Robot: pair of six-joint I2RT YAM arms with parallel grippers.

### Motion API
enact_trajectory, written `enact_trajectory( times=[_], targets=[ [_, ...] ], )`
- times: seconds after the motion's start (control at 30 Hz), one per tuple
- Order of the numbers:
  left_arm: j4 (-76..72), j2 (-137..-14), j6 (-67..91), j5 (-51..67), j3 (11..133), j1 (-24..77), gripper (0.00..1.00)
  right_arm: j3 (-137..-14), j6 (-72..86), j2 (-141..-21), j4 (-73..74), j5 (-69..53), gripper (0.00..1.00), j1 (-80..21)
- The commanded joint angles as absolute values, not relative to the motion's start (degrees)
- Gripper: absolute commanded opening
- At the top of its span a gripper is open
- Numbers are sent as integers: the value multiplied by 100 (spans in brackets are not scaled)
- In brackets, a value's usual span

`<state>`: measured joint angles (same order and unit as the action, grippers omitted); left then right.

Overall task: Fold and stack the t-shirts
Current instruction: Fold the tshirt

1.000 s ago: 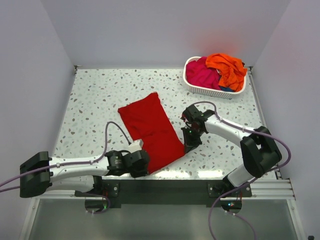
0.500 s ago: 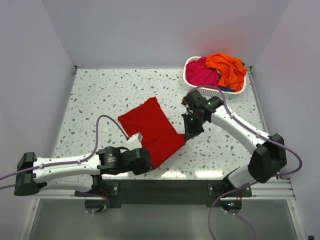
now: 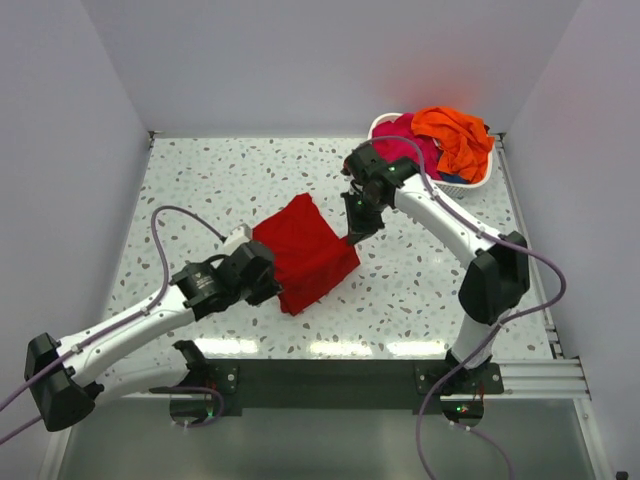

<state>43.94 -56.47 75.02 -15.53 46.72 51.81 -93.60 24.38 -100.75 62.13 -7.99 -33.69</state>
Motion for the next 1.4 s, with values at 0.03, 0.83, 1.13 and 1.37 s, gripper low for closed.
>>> enact_trajectory(
  times=[0.03, 0.83, 1.13, 1.37],
  targets=[
    [4254, -5721, 6487, -1275, 4930, 4440, 0, -10264, 2364, -10562, 6232, -624, 0, -3349],
    [3085, -7855, 4588, -377, 5764, 1636, 0, -13604, 2846, -13464, 5555, -615, 5, -3138],
    [3279, -8543, 4447, -721, 7137, 1380, 86, -13344, 2840, -13009, 4185, -1291, 99, -2602],
    [2971, -8192, 4623, -369, 6138, 1424, 87, -11964, 2347, -12270, 3824, -1941, 98, -2180]
  ],
)
